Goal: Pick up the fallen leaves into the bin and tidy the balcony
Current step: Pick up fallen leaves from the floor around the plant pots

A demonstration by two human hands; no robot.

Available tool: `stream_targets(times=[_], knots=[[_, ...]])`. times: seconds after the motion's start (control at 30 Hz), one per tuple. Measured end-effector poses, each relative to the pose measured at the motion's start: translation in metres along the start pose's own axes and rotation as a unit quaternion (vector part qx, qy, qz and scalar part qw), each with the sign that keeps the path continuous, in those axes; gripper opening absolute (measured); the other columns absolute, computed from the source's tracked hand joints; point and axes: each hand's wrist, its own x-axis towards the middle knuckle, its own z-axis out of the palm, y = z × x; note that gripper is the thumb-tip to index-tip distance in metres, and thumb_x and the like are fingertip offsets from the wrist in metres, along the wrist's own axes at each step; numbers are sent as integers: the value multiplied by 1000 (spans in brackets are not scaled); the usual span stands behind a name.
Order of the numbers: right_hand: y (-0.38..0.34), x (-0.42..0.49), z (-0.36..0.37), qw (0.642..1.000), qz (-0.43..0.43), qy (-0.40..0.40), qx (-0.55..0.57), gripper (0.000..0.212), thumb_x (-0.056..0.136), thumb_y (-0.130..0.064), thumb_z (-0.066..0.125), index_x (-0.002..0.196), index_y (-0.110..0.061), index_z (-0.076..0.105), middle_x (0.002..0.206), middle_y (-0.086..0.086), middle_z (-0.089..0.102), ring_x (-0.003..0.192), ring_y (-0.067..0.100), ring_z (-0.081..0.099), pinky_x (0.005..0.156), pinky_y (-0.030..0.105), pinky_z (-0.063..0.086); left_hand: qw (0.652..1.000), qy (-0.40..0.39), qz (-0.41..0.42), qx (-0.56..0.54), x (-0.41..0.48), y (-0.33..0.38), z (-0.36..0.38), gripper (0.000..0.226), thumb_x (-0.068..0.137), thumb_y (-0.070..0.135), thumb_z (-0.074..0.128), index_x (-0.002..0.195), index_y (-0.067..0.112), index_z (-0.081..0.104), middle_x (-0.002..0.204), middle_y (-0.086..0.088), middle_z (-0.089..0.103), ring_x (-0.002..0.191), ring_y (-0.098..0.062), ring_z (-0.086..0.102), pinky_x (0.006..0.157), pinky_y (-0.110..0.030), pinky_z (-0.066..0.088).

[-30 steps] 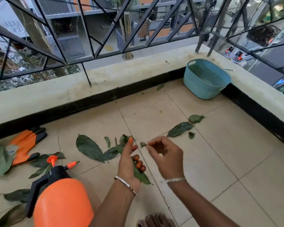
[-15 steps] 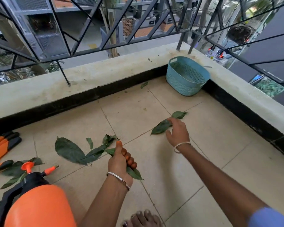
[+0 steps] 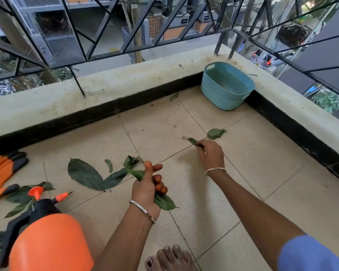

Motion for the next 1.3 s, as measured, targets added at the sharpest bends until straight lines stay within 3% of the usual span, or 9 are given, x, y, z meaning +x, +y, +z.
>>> stream_targets(times=[0.17, 0.3, 0.4, 0.57, 0.73, 0.83, 0.97, 1.13, 1.3], knots=[[-64, -73, -40, 970, 56, 96, 215, 12, 85, -7, 72, 97, -10, 72, 81, -4, 68, 68, -1, 61, 65, 6, 46, 998, -5, 45, 45, -6, -9, 7, 48, 92, 51, 57, 104, 6, 67, 49, 4, 24, 38, -8, 21, 37, -20, 23], [-97, -127, -58, 946, 62, 26, 317, 10, 85, -13, 72, 94, -16, 75, 82, -9, 69, 76, 4, 65, 67, 14, 52, 991, -52, 39, 116, -19, -23, 21, 60, 73, 57, 73, 103, 5, 66, 54, -5, 43, 43, -15, 43, 43, -26, 39], [-102, -138, -68, 939, 26, -17, 343, 16, 85, -17, 65, 96, -17, 76, 85, -11, 70, 81, 7, 67, 71, 20, 53, 991, -46, 7, 122, -28, -36, 33, 56, 68, 47, 81, 97, 2, 68, 81, -17, 68, 70, -28, 69, 63, -34, 58], [-65, -117, -81, 893, 129, -50, 429, 20, 86, -4, 57, 82, -5, 77, 77, 0, 74, 72, 9, 68, 65, 23, 52, 993, 41, -11, 109, -21, -44, 46, 35, 95, 30, 61, 68, 9, 55, 63, -9, 51, 58, -23, 52, 58, -30, 46], [25, -80, -61, 955, 228, -19, 187, 17, 86, -8, 62, 91, -19, 74, 82, -2, 71, 72, 9, 64, 73, 31, 53, 999, 16, -21, 18, -25, -40, 46, 34, 103, 20, 47, 70, 10, 51, 54, -2, 60, 63, -20, 54, 63, -33, 47], [63, -59, -46, 976, 180, -93, 79, 41, 83, -6, 62, 122, -14, 62, 114, 10, 62, 105, 27, 60, 90, 33, 48, 999, -27, -26, 22, -30, -35, 38, 30, 105, 21, 40, 83, 7, 54, 66, -10, 70, 71, -26, 64, 68, -37, 52], [69, -30, -29, 978, 96, -183, 14, 69, 84, -1, 56, 147, -23, 39, 145, 10, 40, 127, 30, 44, 104, 37, 41, 999, -46, -29, 5, -33, -31, 29, 26, 105, 18, 40, 92, 6, 59, 52, -5, 52, 47, -19, 55, 63, -36, 53], [62, -20, -3, 971, 38, -204, -119, 52, 90, 5, 42, 134, -19, 57, 135, 7, 54, 122, 31, 47, 100, 36, 42, 998, -28, -42, 26, -33, -28, 15, 22, 102, 23, 47, 89, 10, 59, 52, 2, 32, 37, -9, 32, 45, -23, 44], [51, -28, 3, 984, 57, -126, -110, 22, 88, -5, 57, 101, -12, 75, 101, 8, 70, 97, 26, 64, 81, 31, 50, 998, -19, -64, 6, -31, -21, 1, 16, 96, 23, 58, 84, 13, 59, 47, 4, 32, 33, -8, 29, 39, -18, 37]])
